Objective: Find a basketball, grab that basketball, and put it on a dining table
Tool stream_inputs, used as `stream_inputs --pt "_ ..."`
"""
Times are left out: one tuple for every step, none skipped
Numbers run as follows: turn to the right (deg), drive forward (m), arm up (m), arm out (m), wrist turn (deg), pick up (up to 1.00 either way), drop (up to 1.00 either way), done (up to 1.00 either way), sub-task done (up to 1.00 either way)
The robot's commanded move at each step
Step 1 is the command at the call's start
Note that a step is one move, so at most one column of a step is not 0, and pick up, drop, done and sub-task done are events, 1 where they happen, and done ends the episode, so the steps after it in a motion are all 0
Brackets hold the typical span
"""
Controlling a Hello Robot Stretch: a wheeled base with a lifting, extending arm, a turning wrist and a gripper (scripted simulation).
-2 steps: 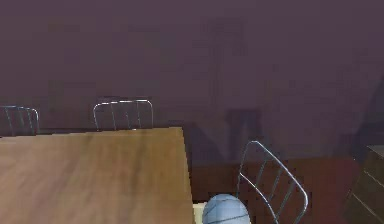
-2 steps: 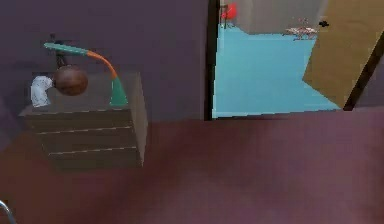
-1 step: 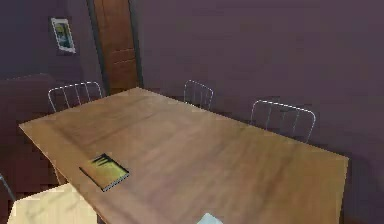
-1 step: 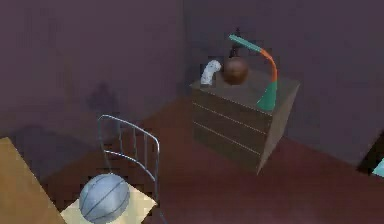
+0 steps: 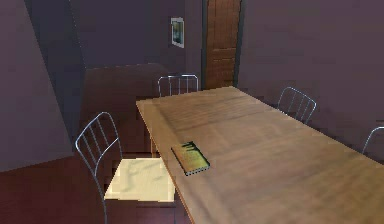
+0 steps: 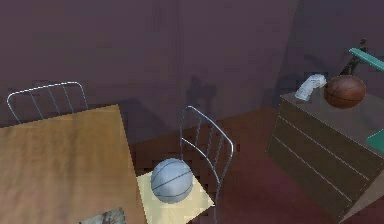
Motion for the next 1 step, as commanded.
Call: stream_inputs --pt "0.0 0.00 0.50 0.00 0.0 0.00 0.00 0.00 0.00"
